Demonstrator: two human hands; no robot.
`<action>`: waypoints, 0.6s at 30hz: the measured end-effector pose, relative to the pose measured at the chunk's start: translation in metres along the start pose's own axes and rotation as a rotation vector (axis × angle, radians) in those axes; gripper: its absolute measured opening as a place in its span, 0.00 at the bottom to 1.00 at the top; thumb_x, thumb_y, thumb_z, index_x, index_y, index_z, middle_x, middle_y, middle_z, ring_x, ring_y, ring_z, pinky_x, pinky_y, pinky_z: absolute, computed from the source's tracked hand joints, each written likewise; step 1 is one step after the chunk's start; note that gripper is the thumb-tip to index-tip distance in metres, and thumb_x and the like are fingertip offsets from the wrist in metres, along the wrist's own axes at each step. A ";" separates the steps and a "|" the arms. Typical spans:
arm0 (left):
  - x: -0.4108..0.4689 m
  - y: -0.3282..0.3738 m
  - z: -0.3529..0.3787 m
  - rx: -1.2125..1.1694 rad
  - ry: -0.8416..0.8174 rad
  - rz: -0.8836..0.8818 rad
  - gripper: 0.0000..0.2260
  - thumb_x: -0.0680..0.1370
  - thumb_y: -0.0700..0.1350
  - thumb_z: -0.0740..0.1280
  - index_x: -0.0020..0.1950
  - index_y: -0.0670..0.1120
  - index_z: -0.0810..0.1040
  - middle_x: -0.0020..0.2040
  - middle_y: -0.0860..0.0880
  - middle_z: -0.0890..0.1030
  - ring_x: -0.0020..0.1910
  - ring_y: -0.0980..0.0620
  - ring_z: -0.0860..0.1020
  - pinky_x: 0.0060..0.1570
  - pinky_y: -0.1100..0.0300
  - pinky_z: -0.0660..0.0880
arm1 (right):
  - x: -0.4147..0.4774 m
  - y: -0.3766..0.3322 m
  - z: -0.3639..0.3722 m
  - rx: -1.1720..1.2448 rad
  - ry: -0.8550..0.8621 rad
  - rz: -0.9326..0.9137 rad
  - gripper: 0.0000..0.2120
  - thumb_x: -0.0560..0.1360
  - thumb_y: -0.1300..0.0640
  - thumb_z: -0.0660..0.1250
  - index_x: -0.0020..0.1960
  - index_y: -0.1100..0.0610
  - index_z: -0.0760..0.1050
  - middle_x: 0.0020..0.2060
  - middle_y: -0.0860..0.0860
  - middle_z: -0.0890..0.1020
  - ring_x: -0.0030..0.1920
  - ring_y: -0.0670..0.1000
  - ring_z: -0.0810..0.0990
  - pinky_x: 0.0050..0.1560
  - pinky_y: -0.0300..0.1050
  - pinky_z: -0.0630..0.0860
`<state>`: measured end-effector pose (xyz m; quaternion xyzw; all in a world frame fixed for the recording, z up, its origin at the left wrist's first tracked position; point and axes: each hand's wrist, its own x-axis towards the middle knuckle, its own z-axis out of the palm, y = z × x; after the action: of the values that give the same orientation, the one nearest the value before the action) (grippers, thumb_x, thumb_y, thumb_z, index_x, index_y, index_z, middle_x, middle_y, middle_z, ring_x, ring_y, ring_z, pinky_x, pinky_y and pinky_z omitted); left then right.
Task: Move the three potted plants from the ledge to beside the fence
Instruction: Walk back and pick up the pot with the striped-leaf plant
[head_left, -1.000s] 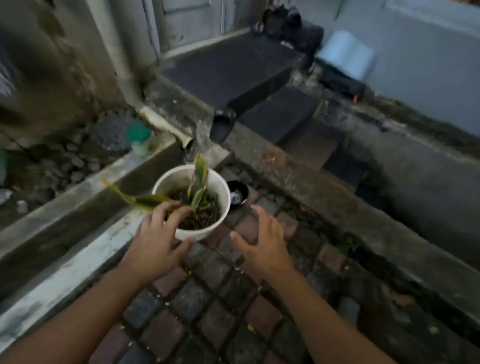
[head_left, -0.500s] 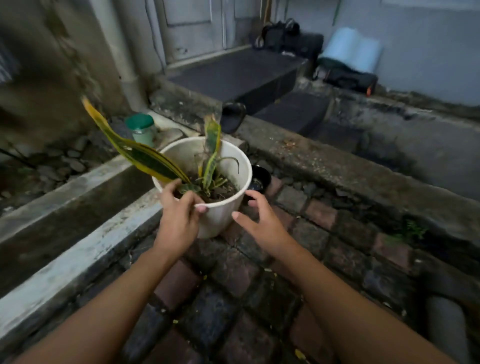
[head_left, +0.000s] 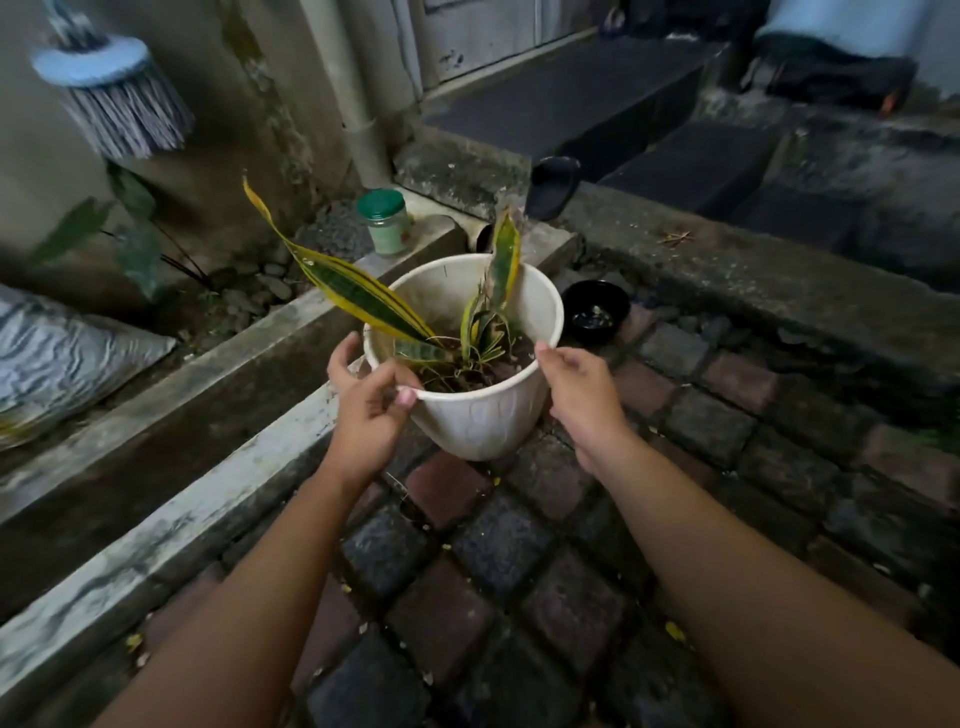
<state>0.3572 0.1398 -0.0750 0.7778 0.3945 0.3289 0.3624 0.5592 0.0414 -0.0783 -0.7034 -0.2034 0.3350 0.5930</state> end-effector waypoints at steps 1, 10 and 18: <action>0.001 -0.001 -0.006 -0.025 -0.011 -0.004 0.12 0.74 0.50 0.67 0.46 0.41 0.81 0.81 0.35 0.52 0.82 0.47 0.47 0.77 0.51 0.62 | -0.003 -0.002 -0.001 -0.035 -0.019 -0.031 0.15 0.83 0.47 0.66 0.53 0.60 0.81 0.48 0.53 0.84 0.49 0.51 0.81 0.49 0.49 0.77; -0.009 -0.025 0.001 -0.356 0.124 -0.121 0.04 0.83 0.53 0.62 0.56 0.60 0.76 0.56 0.50 0.76 0.53 0.50 0.75 0.53 0.48 0.70 | -0.040 0.014 0.041 -0.071 -0.027 -0.151 0.12 0.81 0.49 0.70 0.45 0.55 0.71 0.55 0.63 0.80 0.52 0.56 0.79 0.51 0.47 0.72; -0.021 -0.030 0.039 -0.217 0.151 -0.014 0.41 0.65 0.58 0.79 0.72 0.54 0.61 0.76 0.38 0.65 0.77 0.38 0.68 0.77 0.35 0.67 | -0.009 0.058 0.020 0.048 -0.170 -0.165 0.54 0.57 0.22 0.76 0.71 0.51 0.63 0.72 0.56 0.72 0.70 0.55 0.76 0.70 0.55 0.77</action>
<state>0.3665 0.1226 -0.1246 0.7042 0.3882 0.4247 0.4158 0.5322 0.0369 -0.1334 -0.6390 -0.3019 0.3484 0.6158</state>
